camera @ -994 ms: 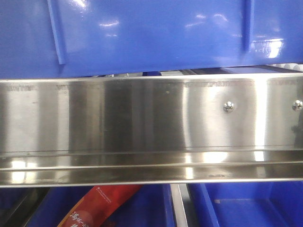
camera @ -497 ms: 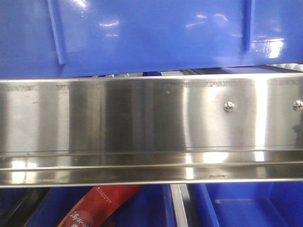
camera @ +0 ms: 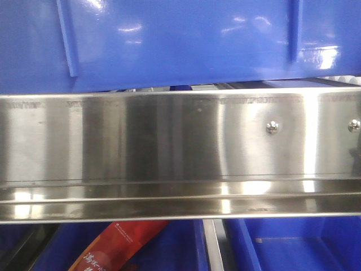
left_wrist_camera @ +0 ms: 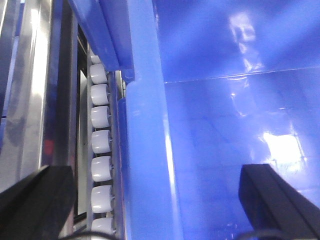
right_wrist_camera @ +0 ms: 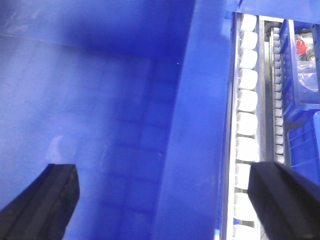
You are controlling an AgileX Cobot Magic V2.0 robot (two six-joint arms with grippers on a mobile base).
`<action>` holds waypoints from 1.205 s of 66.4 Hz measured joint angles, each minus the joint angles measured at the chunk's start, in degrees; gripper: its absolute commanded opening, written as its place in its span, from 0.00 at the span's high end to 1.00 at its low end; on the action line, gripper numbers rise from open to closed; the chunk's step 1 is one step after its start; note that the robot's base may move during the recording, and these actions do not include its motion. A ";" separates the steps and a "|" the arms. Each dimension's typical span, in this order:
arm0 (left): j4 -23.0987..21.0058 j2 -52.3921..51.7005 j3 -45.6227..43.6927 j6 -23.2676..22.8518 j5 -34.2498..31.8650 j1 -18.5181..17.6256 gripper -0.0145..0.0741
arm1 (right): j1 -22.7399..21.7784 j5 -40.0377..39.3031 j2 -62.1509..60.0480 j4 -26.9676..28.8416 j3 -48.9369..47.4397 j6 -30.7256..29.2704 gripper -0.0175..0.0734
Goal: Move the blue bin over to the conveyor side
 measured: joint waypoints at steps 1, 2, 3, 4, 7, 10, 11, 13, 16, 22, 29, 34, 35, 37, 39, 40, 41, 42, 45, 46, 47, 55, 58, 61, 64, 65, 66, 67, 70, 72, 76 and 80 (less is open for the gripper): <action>0.13 -0.15 0.00 0.00 0.00 0.00 0.20 | 0.00 0.00 0.00 0.00 0.00 0.00 0.18; 0.13 -0.25 0.11 0.00 0.00 0.00 0.20 | 0.00 0.00 0.00 0.00 0.00 0.00 0.18; 0.13 -0.41 0.09 0.00 -0.12 0.00 0.20 | 0.00 0.00 0.00 0.00 0.00 0.00 0.18; 0.22 -0.56 0.23 0.00 -0.12 0.00 0.20 | 0.00 0.00 0.00 0.00 0.00 0.00 0.18; 0.22 -0.91 0.91 0.00 -0.12 0.00 0.20 | 0.00 0.00 0.00 0.00 0.00 0.00 0.18; 0.08 -1.18 1.87 0.00 -0.12 0.00 0.20 | 0.00 0.00 0.00 0.00 0.00 0.00 0.18; -0.03 -1.36 2.28 0.00 -0.12 0.00 0.20 | 0.00 0.00 0.00 0.00 0.00 0.00 0.18; -0.03 -1.48 2.95 0.00 -0.12 0.00 0.20 | 0.00 0.00 0.00 0.00 0.00 0.00 0.18; -0.14 -1.80 4.71 0.00 -0.12 0.00 0.20 | 0.00 0.00 0.00 0.00 0.00 0.00 0.18; -0.36 -2.02 7.41 0.00 -0.12 0.00 0.20 | 0.00 0.00 0.00 0.00 0.00 0.00 0.18; -0.36 -2.02 9.12 0.00 -0.01 0.00 0.20 | 0.00 0.00 0.00 0.00 0.00 0.00 0.18; -0.36 -2.02 9.23 0.00 -0.01 0.00 0.20 | 0.00 0.00 0.00 0.00 0.00 0.00 0.18; -0.36 -2.02 9.23 0.00 -0.01 0.00 0.20 | 0.00 0.00 0.00 0.00 0.00 0.00 0.18; -0.36 -2.11 9.23 0.00 -0.01 0.00 0.20 | 0.00 0.00 0.00 0.00 0.00 0.00 0.18; -0.36 -2.11 9.23 0.00 -0.01 0.00 0.20 | 0.00 0.00 0.00 0.00 0.00 0.00 0.18; -0.36 -2.11 9.23 0.00 -0.01 0.00 0.20 | 0.00 0.00 0.00 0.00 0.00 0.00 0.18; -0.36 -2.11 9.23 0.00 -0.01 0.00 0.20 | 0.00 0.00 0.00 0.00 0.00 0.00 0.18; -0.36 -2.11 9.23 0.00 -0.01 0.00 0.20 | 0.00 0.00 0.00 0.00 0.00 0.00 0.18; -0.36 -2.11 9.23 -0.14 -0.01 0.00 0.20 | 0.00 0.00 0.00 0.00 0.00 0.00 0.18; -0.36 -2.11 9.23 -0.14 -0.01 0.00 0.20 | 0.00 0.00 0.00 0.00 0.00 0.00 0.18; -0.36 -2.11 9.23 -0.33 -0.01 0.00 0.20 | 0.00 0.00 0.00 0.00 0.00 0.00 0.18; -1.05 -2.11 9.23 -1.12 -0.01 0.00 0.20 | 0.00 0.00 0.00 0.00 0.00 0.04 0.18; -1.59 -2.11 9.23 -1.27 -0.01 0.00 0.20 | 0.00 0.00 0.00 0.00 0.00 0.04 0.18; -2.01 -2.11 9.23 -1.37 -0.01 0.00 0.20 | 0.00 0.00 0.00 0.00 0.00 0.04 0.18; -2.34 -2.11 9.23 -1.37 -0.01 0.00 0.20 | 0.00 0.00 0.00 0.00 0.00 0.04 0.18; -2.52 -2.11 9.12 -1.37 -0.01 0.00 0.20 | 0.00 0.00 0.00 0.00 0.00 0.04 0.18; -2.52 -2.11 8.98 -1.37 -0.01 0.00 0.20 | 0.00 0.00 0.00 0.00 0.00 0.04 0.18; -2.66 -2.11 8.84 -1.37 -0.01 0.00 0.20 | 0.00 0.00 0.00 0.00 0.00 0.04 0.18; -2.78 -2.11 8.40 -1.37 -0.01 0.00 0.20 | 0.00 0.00 0.00 0.00 0.00 0.04 0.18; -2.78 -2.11 7.94 -1.37 -0.01 0.00 0.20 | 0.00 0.00 0.00 0.00 0.00 0.04 0.18; -2.78 -2.11 7.24 -1.37 -0.12 0.00 0.20 | 0.00 0.00 0.00 0.00 0.00 0.04 0.18; -2.90 -2.11 6.87 -1.37 -0.12 0.09 0.20 | 0.00 0.00 0.00 0.00 0.00 0.04 0.18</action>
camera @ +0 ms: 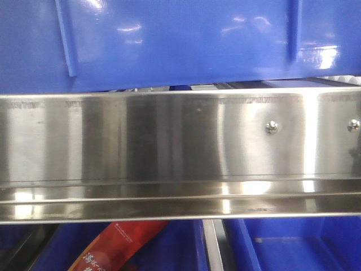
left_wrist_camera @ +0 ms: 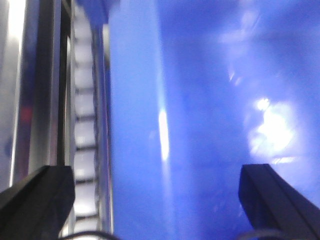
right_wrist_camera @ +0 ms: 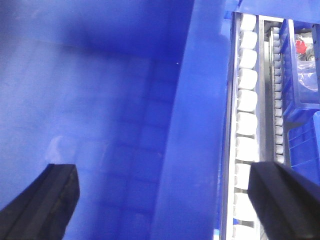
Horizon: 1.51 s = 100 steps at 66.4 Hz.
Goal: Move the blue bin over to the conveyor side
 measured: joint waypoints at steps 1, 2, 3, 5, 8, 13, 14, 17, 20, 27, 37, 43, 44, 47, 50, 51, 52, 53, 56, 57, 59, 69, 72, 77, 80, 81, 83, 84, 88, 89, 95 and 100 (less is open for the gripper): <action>0.00 0.00 0.00 0.00 0.00 0.00 0.20 | 0.00 0.00 0.00 0.00 0.00 0.00 0.18; -0.09 0.00 0.00 0.00 0.00 0.12 0.20 | 0.00 0.00 0.00 0.00 0.00 0.00 0.18; -0.24 0.00 0.00 0.00 0.00 0.13 0.20 | 0.00 0.00 0.00 0.00 0.00 0.00 0.18; -0.38 0.28 -0.11 0.00 0.00 0.26 0.20 | 0.00 0.00 0.00 0.00 0.00 0.00 0.18; -0.38 0.77 -0.21 0.00 0.00 0.36 0.20 | 0.00 0.00 0.00 0.00 0.00 0.00 0.18; -0.38 1.83 -0.19 0.00 0.00 0.62 0.20 | 0.00 0.00 0.00 0.00 0.00 0.00 0.18; -0.52 2.03 -0.19 0.00 0.00 0.62 0.20 | 0.00 0.00 0.00 0.00 0.00 0.00 0.18; -0.94 2.55 -0.19 0.00 0.00 0.62 0.20 | 0.00 0.00 0.00 0.00 0.00 0.00 0.18; -0.94 2.81 -0.19 0.00 0.00 0.62 0.20 | 0.00 0.00 0.00 0.00 0.00 0.00 0.18; -1.28 2.81 -0.19 0.00 0.00 0.62 0.20 | 0.00 0.00 0.00 0.00 0.00 0.00 0.18; -1.38 2.81 -0.19 0.00 0.00 0.72 0.20 | 0.00 0.00 0.00 0.00 0.00 0.09 0.18; -1.38 2.81 -0.19 0.00 0.00 0.72 0.20 | 0.00 0.00 0.00 0.00 0.00 0.09 0.18; -1.38 2.81 -0.19 0.00 0.00 0.72 0.20 | 0.00 0.00 0.00 0.00 0.00 0.09 0.18; -1.38 2.81 -0.19 0.00 0.00 0.72 0.20 | 0.00 0.00 0.00 0.00 0.00 0.09 0.18; -1.38 2.81 -0.19 0.00 0.00 0.72 0.20 | 0.00 0.00 0.00 0.00 0.00 0.09 0.18; -1.38 2.81 -0.19 0.00 0.00 0.72 0.20 | 0.00 0.00 0.00 0.00 0.00 0.09 0.18; -1.38 2.81 -0.19 0.00 0.00 0.72 0.20 | 0.00 0.00 0.00 0.00 0.00 0.09 0.18; -1.38 2.81 -0.19 0.00 0.00 0.72 0.20 | 0.00 0.00 0.00 0.00 0.00 0.09 0.18; -1.38 2.81 -0.19 0.00 0.00 0.72 0.20 | 0.00 0.00 0.00 0.00 0.00 0.09 0.18; -1.38 2.81 -0.19 0.12 0.00 0.72 0.20 | 0.00 0.00 0.00 0.00 0.00 0.09 0.18; -1.38 2.81 -0.33 0.27 0.00 0.72 0.20 | 0.00 0.00 0.00 0.00 0.00 0.09 0.18; -0.94 2.81 -1.02 0.50 0.00 0.72 0.20 | 0.00 0.00 0.00 0.00 0.00 0.09 0.18; -0.94 2.81 -1.11 0.61 0.00 0.72 0.20 | 0.00 0.00 0.00 0.00 0.00 0.09 0.18; -0.94 2.81 -1.11 0.61 0.00 0.72 0.20 | 0.00 0.00 0.00 0.00 0.00 0.09 0.18; -0.94 2.81 -1.11 0.61 0.00 0.72 0.20 | 0.00 0.00 0.00 0.00 0.00 0.09 0.18; -0.94 2.81 -1.11 0.61 0.00 0.72 0.20 | 0.00 0.00 0.00 0.00 0.00 0.09 0.18; -0.94 2.81 -1.11 0.69 0.00 0.72 0.20 | 0.00 0.00 0.00 0.00 0.00 0.09 0.18; -0.94 2.81 -1.11 0.69 0.00 0.72 0.20 | 0.00 0.00 0.00 0.00 0.00 0.09 0.18; -0.94 2.81 -1.11 0.69 0.00 0.72 0.20 | 0.00 0.00 0.00 0.00 0.00 0.09 0.18; -0.94 2.81 -1.11 0.69 0.00 0.72 0.20 | 0.00 0.00 0.00 0.00 0.00 0.09 0.18; -0.94 2.81 -1.11 0.83 0.00 0.72 0.20 | 0.00 0.00 0.00 0.00 0.00 0.09 0.18; -0.50 2.81 -1.11 0.83 0.00 0.72 0.21 | 0.00 0.00 0.00 0.00 0.00 0.09 0.20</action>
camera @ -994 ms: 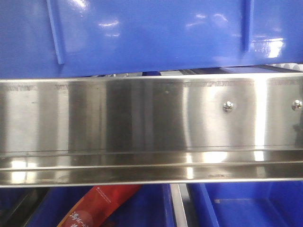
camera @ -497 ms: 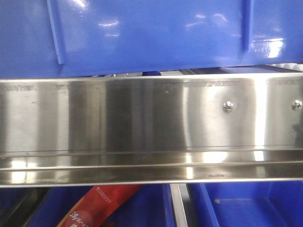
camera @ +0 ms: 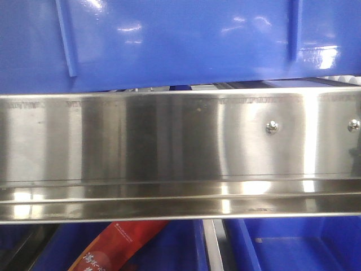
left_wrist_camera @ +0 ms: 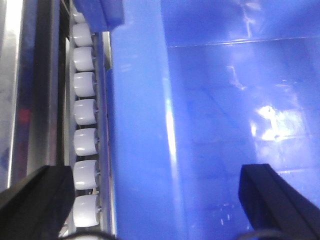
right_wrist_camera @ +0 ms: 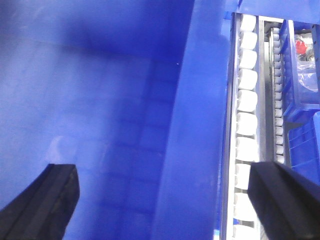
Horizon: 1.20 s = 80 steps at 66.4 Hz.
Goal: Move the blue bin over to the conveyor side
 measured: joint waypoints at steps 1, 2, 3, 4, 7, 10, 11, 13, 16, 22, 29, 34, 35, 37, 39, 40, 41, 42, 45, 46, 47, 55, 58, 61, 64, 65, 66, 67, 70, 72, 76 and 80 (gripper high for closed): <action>0.00 0.00 0.00 0.00 0.00 0.00 0.22 | 0.00 0.00 0.00 0.00 0.00 0.00 0.21; 0.11 0.00 0.00 0.00 0.00 0.00 0.22 | 0.00 0.00 0.00 0.00 0.00 0.00 0.22; 0.11 0.00 0.00 0.00 0.00 0.00 0.23 | 0.00 0.00 0.00 0.00 0.00 0.00 0.24; 0.11 0.00 0.00 0.00 0.00 0.00 0.24 | 0.00 0.00 0.00 0.00 0.00 0.00 0.26; 0.19 0.00 0.00 0.00 0.00 0.00 0.29 | 0.00 0.00 0.00 0.00 0.00 0.00 0.33; 0.19 0.00 0.00 0.00 0.00 0.00 0.35 | 0.00 0.00 0.00 0.00 0.00 0.00 0.43; 0.19 0.00 0.00 0.00 0.00 0.00 0.38 | 0.00 0.00 0.00 0.00 0.00 0.00 0.46; 0.23 0.00 0.00 0.00 0.00 0.00 0.46 | 0.00 0.00 0.00 0.00 0.00 0.00 0.54; 0.23 0.00 0.00 0.00 0.00 0.00 0.57 | 0.00 0.00 0.00 0.00 0.00 0.00 0.64; 0.72 0.00 -0.15 0.00 -0.09 0.00 0.80 | 0.00 -0.11 0.00 -0.53 0.00 0.48 0.85; 0.61 0.00 -0.27 0.00 0.03 0.00 0.83 | 0.00 -0.23 0.00 -0.84 0.00 0.59 0.89; 0.72 0.00 -0.27 0.00 0.03 0.12 0.84 | 0.00 -0.23 0.00 -0.84 0.00 0.59 0.89; 0.72 0.00 -0.27 0.00 0.03 0.12 0.84 | 0.00 -0.23 0.00 -0.84 0.00 0.59 0.89; 0.72 0.00 -0.27 0.00 0.03 0.12 0.86 | 0.00 -0.23 0.00 -0.84 0.00 0.63 0.89; 0.72 0.00 -0.27 0.00 0.03 0.12 0.86 | 0.00 -0.23 0.00 -0.84 0.00 0.63 0.89; 0.72 0.00 -0.27 0.00 0.03 0.12 0.86 | 0.00 -0.23 0.00 -0.84 0.00 0.63 0.89; 0.72 0.00 -0.27 0.00 0.03 0.12 0.86 | 0.00 -0.23 0.00 -0.84 0.00 0.63 0.89; 0.72 0.00 -0.27 0.00 0.03 0.12 0.86 | 0.00 -0.23 0.00 -0.84 0.00 0.63 0.89; 0.72 0.00 -0.27 0.00 0.03 0.12 0.86 | 0.00 -0.23 0.00 -0.84 0.00 0.63 0.89; 0.72 0.00 -0.27 0.00 0.03 0.12 0.86 | 0.00 -0.23 0.00 -0.84 0.00 0.63 0.89; 0.72 0.00 -0.27 0.00 0.03 0.12 0.86 | 0.00 -0.23 0.00 -0.84 0.00 0.63 0.89; 0.72 0.00 -0.27 0.00 0.03 0.12 0.86 | 0.00 -0.23 0.00 -0.84 0.00 0.63 0.89; 0.72 -0.23 -0.27 0.00 0.03 0.12 0.86 | 0.00 -0.23 -0.11 -0.84 0.00 0.63 0.89; 0.72 -0.52 -0.27 0.00 0.16 0.12 0.86 | 0.00 0.05 -0.36 -0.84 0.10 0.63 0.89; 0.83 -1.14 -0.03 0.00 0.80 0.12 0.86 | 0.00 0.56 -0.71 -0.84 0.10 0.63 0.89; 0.83 -1.16 -0.03 0.00 0.91 0.12 0.86 | 0.00 0.85 -0.87 -0.84 0.10 0.63 0.89; 1.00 -1.51 0.11 0.00 1.23 0.12 0.86 | 0.00 1.10 -1.04 -0.84 0.21 0.63 0.89; 0.99 -1.73 0.23 0.00 1.36 0.12 0.86 | 0.00 1.36 -1.33 -0.72 0.21 0.63 0.89; 1.11 -2.61 0.36 0.00 1.82 0.12 0.86 | 0.00 1.70 -1.89 -0.49 0.46 0.63 0.89; 1.20 -3.05 0.49 0.00 1.98 0.12 0.86 | 0.00 1.96 -2.54 -0.36 0.55 0.73 0.89; 1.32 -4.42 0.58 0.00 2.81 0.12 0.86 | 0.00 2.43 -3.74 -0.11 0.53 0.83 0.89; 1.32 -6.07 0.58 0.00 3.49 0.12 0.86 | 0.00 2.67 -4.93 -0.01 0.53 0.95 0.89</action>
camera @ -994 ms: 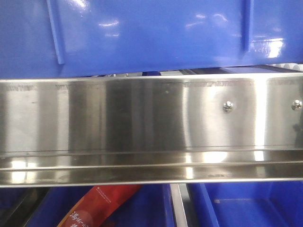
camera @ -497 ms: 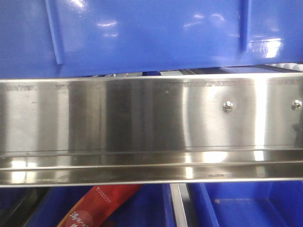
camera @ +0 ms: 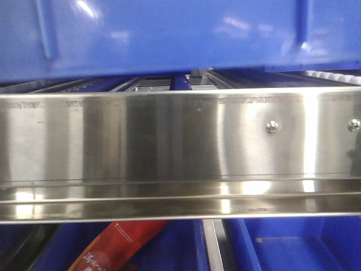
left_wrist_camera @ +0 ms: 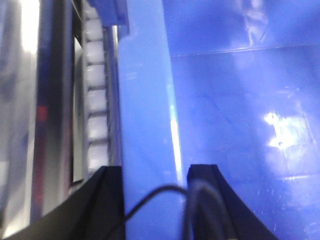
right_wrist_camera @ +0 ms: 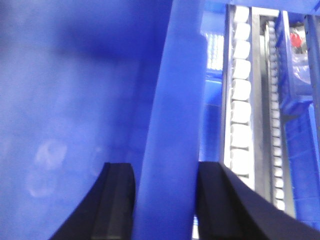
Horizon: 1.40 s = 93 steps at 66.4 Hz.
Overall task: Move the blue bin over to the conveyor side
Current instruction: 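Lift the blue bin with both grippers and pull it off the shelf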
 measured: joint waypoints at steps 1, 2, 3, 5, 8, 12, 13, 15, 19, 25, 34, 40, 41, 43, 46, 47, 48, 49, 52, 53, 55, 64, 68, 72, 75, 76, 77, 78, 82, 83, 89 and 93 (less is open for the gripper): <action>0.00 -0.38 0.00 0.00 -0.01 0.00 0.86 | 0.00 0.02 -0.56 0.00 0.00 0.00 0.89; 0.00 -0.76 0.00 0.00 0.11 0.00 0.86 | 0.00 0.02 -0.93 0.03 0.00 0.00 0.89; 0.00 -0.95 0.00 0.00 0.11 0.00 0.86 | 0.00 0.10 -1.30 0.03 0.00 0.00 0.89; 0.00 -1.89 0.00 0.00 0.11 0.00 0.86 | 0.00 0.16 -2.11 0.13 0.00 0.00 0.89; -0.11 -3.00 0.00 0.00 0.11 0.00 0.86 | 0.00 0.26 -3.28 0.13 0.00 0.10 0.89; -0.24 -4.66 0.00 -0.10 0.00 0.00 0.86 | 0.00 0.26 -4.99 0.25 0.00 0.08 0.89; -0.34 -5.04 0.00 -0.10 0.00 0.00 0.86 | 0.00 0.26 -5.35 0.25 0.00 0.08 0.89; -0.45 -5.94 0.00 -0.10 0.00 0.00 0.86 | 0.00 0.26 -6.25 0.36 0.00 0.08 0.89; -0.45 -7.39 0.00 -0.21 0.13 0.00 0.86 | 0.10 0.33 -7.72 0.56 0.00 0.12 0.89; -0.55 -9.67 0.00 -0.31 0.45 0.00 0.86 | 0.10 0.49 -9.94 1.10 0.00 0.24 0.89; -0.55 -13.44 0.00 -0.31 0.62 0.00 0.86 | 0.10 0.58 -14.15 2.33 1.43 0.24 0.89; -0.55 -15.70 0.39 -0.31 0.76 0.00 0.86 | 0.10 0.58 -16.77 2.92 4.05 0.24 0.89; -0.55 -16.04 0.58 -0.31 0.76 0.00 0.86 | 0.10 0.58 -17.15 2.93 4.54 0.24 0.89; -0.55 -16.71 1.09 -0.31 0.76 0.00 0.86 | 0.10 0.58 -18.02 3.06 5.58 0.24 0.89; -0.67 -17.71 2.31 -0.31 0.76 0.00 0.86 | 0.10 0.46 -19.00 3.34 7.23 0.24 0.89; -0.67 -18.20 2.73 -0.31 0.76 0.00 0.86 | 0.10 0.46 -19.31 3.35 8.10 0.24 0.89; -0.67 -18.55 3.23 -0.31 0.64 0.00 0.86 | 0.10 0.46 -19.62 3.55 8.69 0.24 0.89; -0.67 -18.86 3.75 -0.31 0.64 0.00 0.86 | 0.12 0.46 -19.89 3.58 9.26 0.27 0.89; -0.80 -19.98 5.86 -0.31 0.64 0.00 0.86 | 0.22 0.46 -20.82 3.85 11.00 0.49 0.89; -0.80 -20.28 6.84 -0.31 0.64 0.00 0.86 | 0.22 0.46 -21.09 3.97 11.56 0.70 0.89; -0.92 -20.91 8.20 -0.31 0.64 0.00 0.86 | 0.22 0.46 -21.63 4.18 12.95 0.90 0.89; -1.76 -23.90 14.62 -0.42 0.85 0.00 0.86 | 0.22 0.92 -24.50 4.95 17.61 1.91 0.89; -1.76 -25.15 16.76 -0.53 0.85 0.00 0.86 | 0.22 0.97 -25.64 5.08 19.12 2.18 0.89; -1.76 -26.13 18.56 -0.65 0.85 0.00 0.86 | 0.22 0.97 -26.33 5.21 20.27 2.33 0.89; -2.24 -26.76 19.88 -0.75 0.74 0.00 0.86 | 0.22 0.97 -27.03 5.32 20.97 2.42 0.89; -2.35 -26.94 20.21 -0.75 0.74 0.00 0.86 | 0.22 0.97 -27.16 5.32 21.19 2.42 0.89; -2.37 -27.21 20.50 -0.75 0.74 0.00 0.86 | 0.22 0.97 -27.29 5.32 21.36 2.42 0.89; -2.49 -27.26 20.78 -0.75 0.74 0.00 0.86 | 0.22 1.06 -27.30 5.32 21.56 2.42 0.89; -2.86 -27.87 21.69 -0.87 0.74 0.00 0.86 | 0.22 1.18 -27.69 5.32 21.91 2.42 0.89; -3.02 -28.05 21.84 -0.88 0.74 0.00 0.86 | 0.22 1.18 -27.68 5.32 22.03 2.42 0.89; -3.50 -29.07 22.18 -1.75 0.58 0.00 0.86 | 0.22 1.18 -27.86 5.32 22.14 2.42 0.89; -3.52 -29.83 22.18 -1.90 0.46 0.00 0.86 | 0.22 1.18 -27.86 5.32 22.14 2.42 0.89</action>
